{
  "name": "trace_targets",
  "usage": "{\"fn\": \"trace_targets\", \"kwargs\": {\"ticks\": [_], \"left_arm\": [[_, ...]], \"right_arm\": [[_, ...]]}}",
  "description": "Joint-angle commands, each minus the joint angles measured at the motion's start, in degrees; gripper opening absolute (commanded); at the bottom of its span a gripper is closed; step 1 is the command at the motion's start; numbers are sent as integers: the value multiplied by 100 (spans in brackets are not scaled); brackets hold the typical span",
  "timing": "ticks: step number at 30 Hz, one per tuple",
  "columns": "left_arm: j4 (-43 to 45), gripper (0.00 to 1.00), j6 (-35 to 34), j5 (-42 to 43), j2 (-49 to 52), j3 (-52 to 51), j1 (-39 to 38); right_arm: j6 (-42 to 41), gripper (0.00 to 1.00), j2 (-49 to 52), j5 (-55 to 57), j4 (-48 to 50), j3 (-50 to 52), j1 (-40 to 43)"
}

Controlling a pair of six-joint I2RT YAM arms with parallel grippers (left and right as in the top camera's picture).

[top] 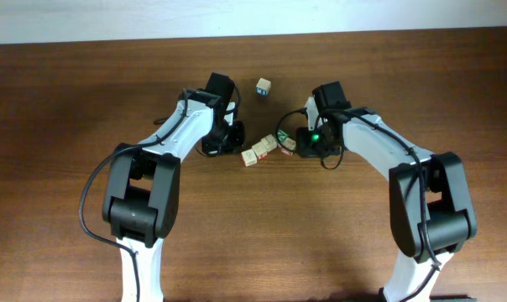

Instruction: Rotate 5 blocks

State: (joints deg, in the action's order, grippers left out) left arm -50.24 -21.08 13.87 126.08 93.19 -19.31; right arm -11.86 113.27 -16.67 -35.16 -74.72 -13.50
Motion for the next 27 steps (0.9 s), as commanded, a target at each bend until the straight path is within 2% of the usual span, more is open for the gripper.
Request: {"fn": "trace_targets", "kwargs": {"ticks": [1,4,6,7,11,13,20,23,27], "left_arm": [[-409,0,-76,-105,2,273,426],[-938,1,-74,-105,2,1093,977],[-960,14,-76,-105,2,1373,1274],[-949,17,-76,-105,2,1427,1397],[-1038,16,-76,-105,2,1456,2129],[-1161,15,-74,-109,2,1453,2326],[-1204,15,-74,-129,2,1453,2398],[-1204,15,-72,-129,2,1453,2398],[-1211,15,-70,-129,2,1453,2398]], "right_arm": [[553,22,61,-31,-306,-710,308],[946,27,61,-94,-358,-1375,164],[1156,30,63,-74,-28,-1445,-85],[1237,32,81,-63,94,-1445,-175],[1440,49,385,385,656,-1445,-774],[1464,52,549,385,710,-1445,-957],[1462,53,990,1097,367,-1445,-1318],[1456,49,1001,1126,153,-1443,-1318],[960,45,1001,1287,-179,-1443,-1316]]}}
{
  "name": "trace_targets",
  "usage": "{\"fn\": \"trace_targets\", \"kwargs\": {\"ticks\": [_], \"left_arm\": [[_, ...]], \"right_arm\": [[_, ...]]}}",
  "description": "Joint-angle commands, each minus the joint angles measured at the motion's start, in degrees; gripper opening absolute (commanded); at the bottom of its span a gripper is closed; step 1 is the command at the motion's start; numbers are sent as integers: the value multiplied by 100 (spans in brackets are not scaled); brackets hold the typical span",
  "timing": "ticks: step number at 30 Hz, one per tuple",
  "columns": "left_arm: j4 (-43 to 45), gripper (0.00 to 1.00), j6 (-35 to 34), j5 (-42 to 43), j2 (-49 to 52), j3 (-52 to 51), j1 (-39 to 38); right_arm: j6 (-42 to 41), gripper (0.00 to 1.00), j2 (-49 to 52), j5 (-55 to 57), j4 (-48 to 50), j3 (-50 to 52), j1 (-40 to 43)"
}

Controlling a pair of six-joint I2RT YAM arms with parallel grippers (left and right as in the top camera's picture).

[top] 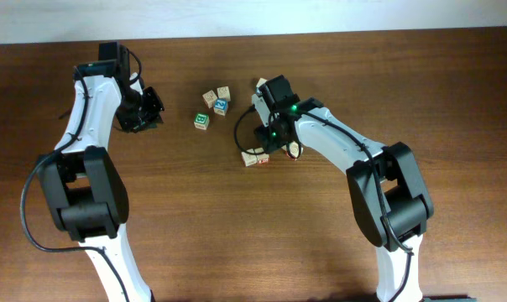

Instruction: Rotate 5 blocks

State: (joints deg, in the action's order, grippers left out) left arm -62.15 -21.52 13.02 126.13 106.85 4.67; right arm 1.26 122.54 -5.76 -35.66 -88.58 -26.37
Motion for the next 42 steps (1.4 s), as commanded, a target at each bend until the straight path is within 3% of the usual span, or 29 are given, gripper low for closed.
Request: {"fn": "trace_targets", "kwargs": {"ticks": [1,8,13,23,27,32,38,42], "left_arm": [[-31,15,-26,-46,-2,87,0],[-37,15,15,-50,-2,87,0],[-201,8,188,-57,-2,87,-107],[-199,11,188,-109,-2,87,-393],[-199,10,188,-109,-2,87,-393],[-190,9,188,-120,-2,87,-444],[-96,7,190,-745,-2,87,-470],[-2,6,710,-955,-2,87,-450]], "right_arm": [[-492,43,74,195,-225,-57,-31],[-1147,39,72,-205,-785,-59,-28],[-1620,30,72,-1047,-815,-59,-31],[-2131,30,72,-1134,-675,-59,-654],[-2127,30,72,-1010,-684,-79,-719],[-1727,30,61,-883,-1515,-1040,-505],[-1641,31,308,-608,-844,-1005,-516],[-1126,31,527,-1178,-763,-1005,-549]]}}
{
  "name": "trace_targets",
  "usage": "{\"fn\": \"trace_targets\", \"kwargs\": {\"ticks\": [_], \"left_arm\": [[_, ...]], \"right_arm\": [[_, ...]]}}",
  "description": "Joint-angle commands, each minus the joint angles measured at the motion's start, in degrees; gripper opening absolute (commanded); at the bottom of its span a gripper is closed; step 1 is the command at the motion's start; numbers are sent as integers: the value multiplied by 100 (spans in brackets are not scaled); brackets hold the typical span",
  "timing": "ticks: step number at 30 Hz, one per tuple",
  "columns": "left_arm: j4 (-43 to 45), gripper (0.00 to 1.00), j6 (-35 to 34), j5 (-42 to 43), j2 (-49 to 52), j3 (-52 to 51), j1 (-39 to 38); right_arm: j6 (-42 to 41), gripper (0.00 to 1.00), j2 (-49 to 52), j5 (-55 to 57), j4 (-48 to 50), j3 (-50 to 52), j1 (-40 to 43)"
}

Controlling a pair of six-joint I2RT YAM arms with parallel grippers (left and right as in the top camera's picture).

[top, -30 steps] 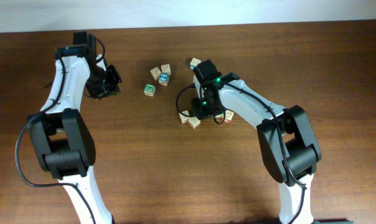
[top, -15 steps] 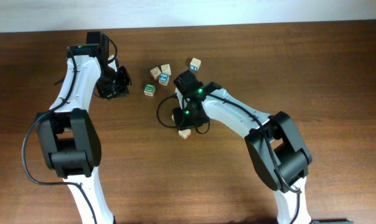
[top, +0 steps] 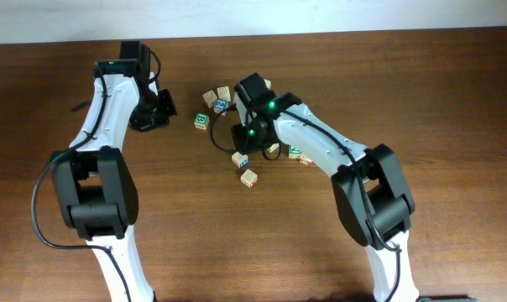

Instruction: Rotate 5 blocks

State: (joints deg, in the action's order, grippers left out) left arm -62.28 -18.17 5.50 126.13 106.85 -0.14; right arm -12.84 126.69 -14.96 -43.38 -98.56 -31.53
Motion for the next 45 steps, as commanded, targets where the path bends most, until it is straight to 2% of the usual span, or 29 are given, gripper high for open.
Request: {"fn": "trace_targets", "kwargs": {"ticks": [1,13,16,17,19,22,23,26,29,33,36,45], "left_arm": [[13,8,376,-249,-2,87,31],[9,10,374,-251,-2,87,31],[-20,10,374,-2,-2,87,11],[-48,9,374,140,-2,87,-11],[-210,9,374,341,-2,85,-122],[-337,6,376,396,-2,-28,-494],[-306,4,387,393,-2,-96,-627],[-157,0,675,389,9,-229,-1080],[35,0,787,393,42,-269,-1259],[442,0,1147,798,72,-566,-1261],[531,0,1145,1025,74,-748,-1263],[568,0,1141,1241,74,-1130,-1672]], "right_arm": [[284,31,125,-267,-9,-4,-70],[538,30,107,-442,-730,-24,-457],[525,32,-70,-437,-1294,-549,-345],[420,37,-125,-437,-1617,-850,-282],[157,40,-162,-433,-2422,-1456,-96],[-103,38,-133,-435,-3108,-1482,146],[-116,31,-118,-431,-3237,-1329,173],[-118,17,-118,-435,-3136,-660,170],[-271,7,-118,-433,-2798,-129,170],[-341,5,-118,-433,-2157,260,149],[-452,6,-118,-431,-1805,494,111],[-509,6,-118,-763,-1550,549,70]]}}
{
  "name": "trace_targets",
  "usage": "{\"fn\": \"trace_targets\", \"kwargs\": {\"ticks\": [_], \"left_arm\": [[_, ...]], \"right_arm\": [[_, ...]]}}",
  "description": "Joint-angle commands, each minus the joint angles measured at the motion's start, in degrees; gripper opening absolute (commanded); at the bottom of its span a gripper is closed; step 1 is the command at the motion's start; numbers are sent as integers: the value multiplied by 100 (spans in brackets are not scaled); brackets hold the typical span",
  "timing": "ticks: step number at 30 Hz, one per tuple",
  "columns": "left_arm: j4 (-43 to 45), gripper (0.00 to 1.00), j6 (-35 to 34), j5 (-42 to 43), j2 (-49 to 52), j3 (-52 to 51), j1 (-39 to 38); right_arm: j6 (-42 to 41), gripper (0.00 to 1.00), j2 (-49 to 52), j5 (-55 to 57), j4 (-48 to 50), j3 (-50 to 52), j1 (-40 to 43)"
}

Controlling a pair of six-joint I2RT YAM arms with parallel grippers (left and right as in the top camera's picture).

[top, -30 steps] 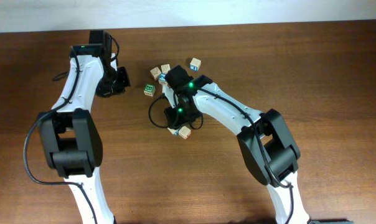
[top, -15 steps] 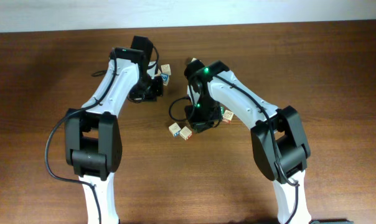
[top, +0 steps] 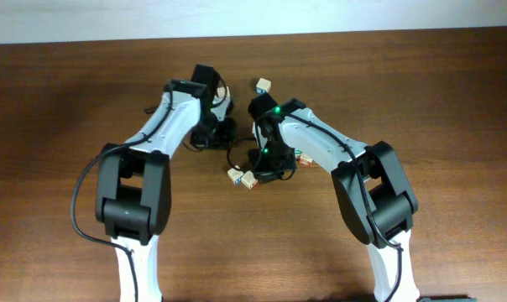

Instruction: Rotate 5 blocks

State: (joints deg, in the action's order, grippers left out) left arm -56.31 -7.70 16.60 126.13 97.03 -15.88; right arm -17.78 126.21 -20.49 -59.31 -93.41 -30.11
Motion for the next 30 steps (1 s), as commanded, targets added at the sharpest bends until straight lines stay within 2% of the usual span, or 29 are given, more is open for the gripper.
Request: {"fn": "trace_targets", "kwargs": {"ticks": [1,9,12,17,22,25,30], "left_arm": [[-31,0,94,175,74,-177,-103],[-166,0,92,232,74,-234,-96],[-310,0,-350,234,74,-234,-96],[-656,0,-557,516,74,-319,-103],[-1029,0,-551,763,74,-481,-101],[-1357,0,-553,789,74,-485,-103],[-1816,0,-553,826,74,-485,-254]], "right_arm": [[-15,6,-70,-249,68,33,-116],[-35,6,-107,-343,122,-79,-61],[-35,5,-354,-372,13,-229,107],[7,6,-1082,-372,-437,-295,1064],[179,6,-1217,-332,-767,-295,1888],[280,6,-1217,-404,-935,-293,1904],[686,6,-1215,-603,-1554,-153,1390]]}}
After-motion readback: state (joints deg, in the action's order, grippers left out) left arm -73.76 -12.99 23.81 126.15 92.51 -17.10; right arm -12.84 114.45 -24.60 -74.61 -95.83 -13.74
